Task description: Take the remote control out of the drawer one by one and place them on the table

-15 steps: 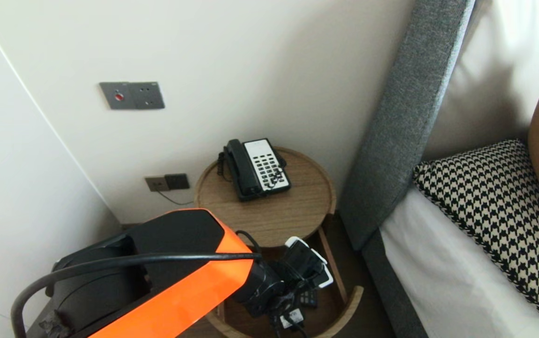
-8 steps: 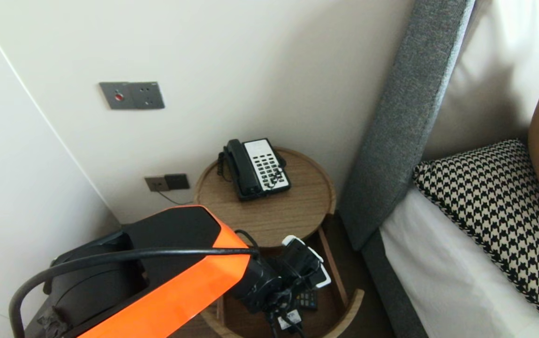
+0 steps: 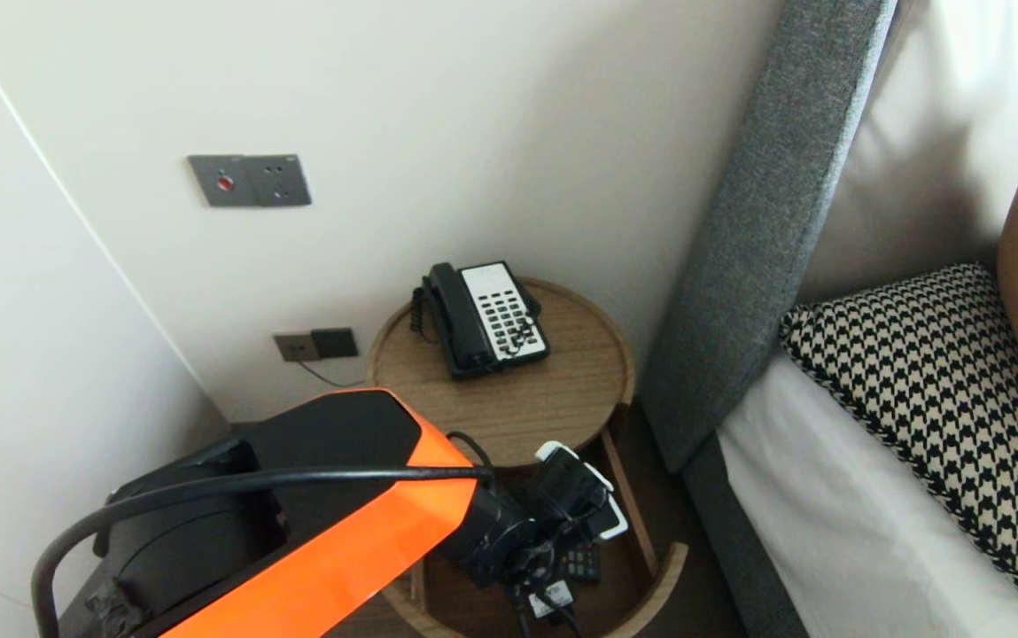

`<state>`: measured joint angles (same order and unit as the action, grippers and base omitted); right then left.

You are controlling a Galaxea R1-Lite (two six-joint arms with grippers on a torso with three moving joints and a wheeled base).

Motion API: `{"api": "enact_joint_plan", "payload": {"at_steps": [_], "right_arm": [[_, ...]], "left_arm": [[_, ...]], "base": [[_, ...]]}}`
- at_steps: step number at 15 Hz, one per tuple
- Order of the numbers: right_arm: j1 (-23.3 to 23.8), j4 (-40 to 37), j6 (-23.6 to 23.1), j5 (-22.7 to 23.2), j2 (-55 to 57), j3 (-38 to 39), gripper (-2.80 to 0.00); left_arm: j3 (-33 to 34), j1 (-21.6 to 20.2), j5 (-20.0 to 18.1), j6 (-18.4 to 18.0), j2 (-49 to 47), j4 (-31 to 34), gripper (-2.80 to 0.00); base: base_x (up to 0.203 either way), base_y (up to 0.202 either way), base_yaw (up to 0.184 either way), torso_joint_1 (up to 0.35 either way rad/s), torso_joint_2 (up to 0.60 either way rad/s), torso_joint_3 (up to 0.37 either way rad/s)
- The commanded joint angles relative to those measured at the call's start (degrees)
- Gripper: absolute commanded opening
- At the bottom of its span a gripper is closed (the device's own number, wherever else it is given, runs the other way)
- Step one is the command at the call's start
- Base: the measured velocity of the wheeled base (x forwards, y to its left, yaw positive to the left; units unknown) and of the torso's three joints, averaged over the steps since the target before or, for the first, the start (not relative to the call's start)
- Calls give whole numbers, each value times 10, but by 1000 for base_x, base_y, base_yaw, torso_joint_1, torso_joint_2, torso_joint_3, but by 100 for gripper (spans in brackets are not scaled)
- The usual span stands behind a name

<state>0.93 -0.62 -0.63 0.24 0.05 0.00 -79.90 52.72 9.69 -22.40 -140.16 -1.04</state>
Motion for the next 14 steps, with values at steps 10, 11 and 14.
{"api": "enact_joint_plan", "payload": {"at_steps": [10, 11, 14], "right_arm": [[0, 0, 0, 0, 0, 0, -280], [0, 0, -1, 0, 0, 0, -280], [0, 0, 0, 0, 0, 0, -280]], "left_arm": [[-10, 0, 2, 0, -8, -1, -280], [-10, 0, 2, -1, -8, -1, -280], [-10, 0, 2, -1, -7, -5, -280]], "base": [[0, 0, 0, 0, 0, 0], [0, 0, 0, 0, 0, 0], [0, 0, 0, 0, 0, 0]]}}
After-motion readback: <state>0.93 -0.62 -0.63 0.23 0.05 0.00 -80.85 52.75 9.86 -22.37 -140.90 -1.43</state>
